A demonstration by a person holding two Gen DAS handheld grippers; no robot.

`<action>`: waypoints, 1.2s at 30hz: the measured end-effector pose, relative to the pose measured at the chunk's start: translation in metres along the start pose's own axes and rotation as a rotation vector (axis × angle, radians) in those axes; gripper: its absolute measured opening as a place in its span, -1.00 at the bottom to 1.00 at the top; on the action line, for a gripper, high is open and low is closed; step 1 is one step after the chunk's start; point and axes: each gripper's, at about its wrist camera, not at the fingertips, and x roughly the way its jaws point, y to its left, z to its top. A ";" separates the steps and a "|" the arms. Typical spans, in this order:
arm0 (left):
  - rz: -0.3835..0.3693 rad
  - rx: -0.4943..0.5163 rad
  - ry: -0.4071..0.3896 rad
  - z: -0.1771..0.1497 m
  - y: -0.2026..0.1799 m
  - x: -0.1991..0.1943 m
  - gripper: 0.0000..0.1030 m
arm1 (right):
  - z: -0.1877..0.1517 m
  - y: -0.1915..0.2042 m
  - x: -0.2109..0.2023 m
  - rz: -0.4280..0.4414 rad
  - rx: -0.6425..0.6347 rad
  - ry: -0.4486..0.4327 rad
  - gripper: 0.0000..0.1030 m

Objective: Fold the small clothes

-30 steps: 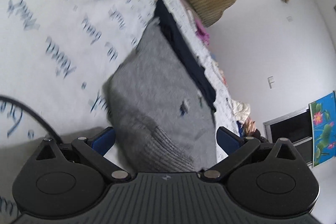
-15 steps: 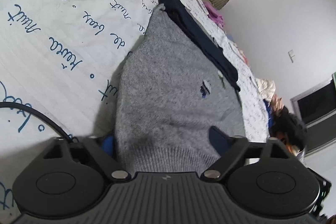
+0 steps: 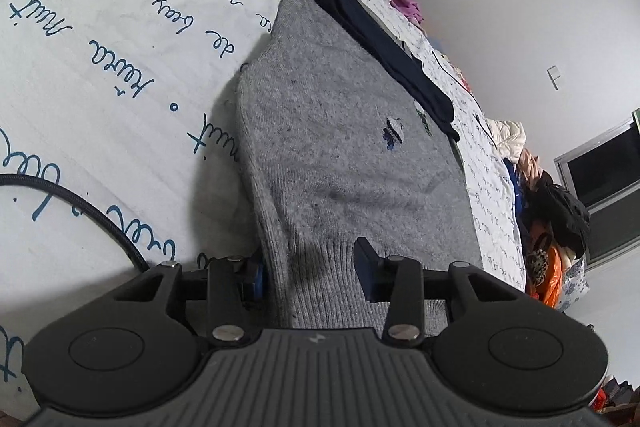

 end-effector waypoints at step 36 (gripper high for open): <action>0.083 0.096 0.077 -0.011 -0.013 -0.005 -0.89 | 0.008 -0.019 -0.004 0.058 -0.047 0.087 -0.29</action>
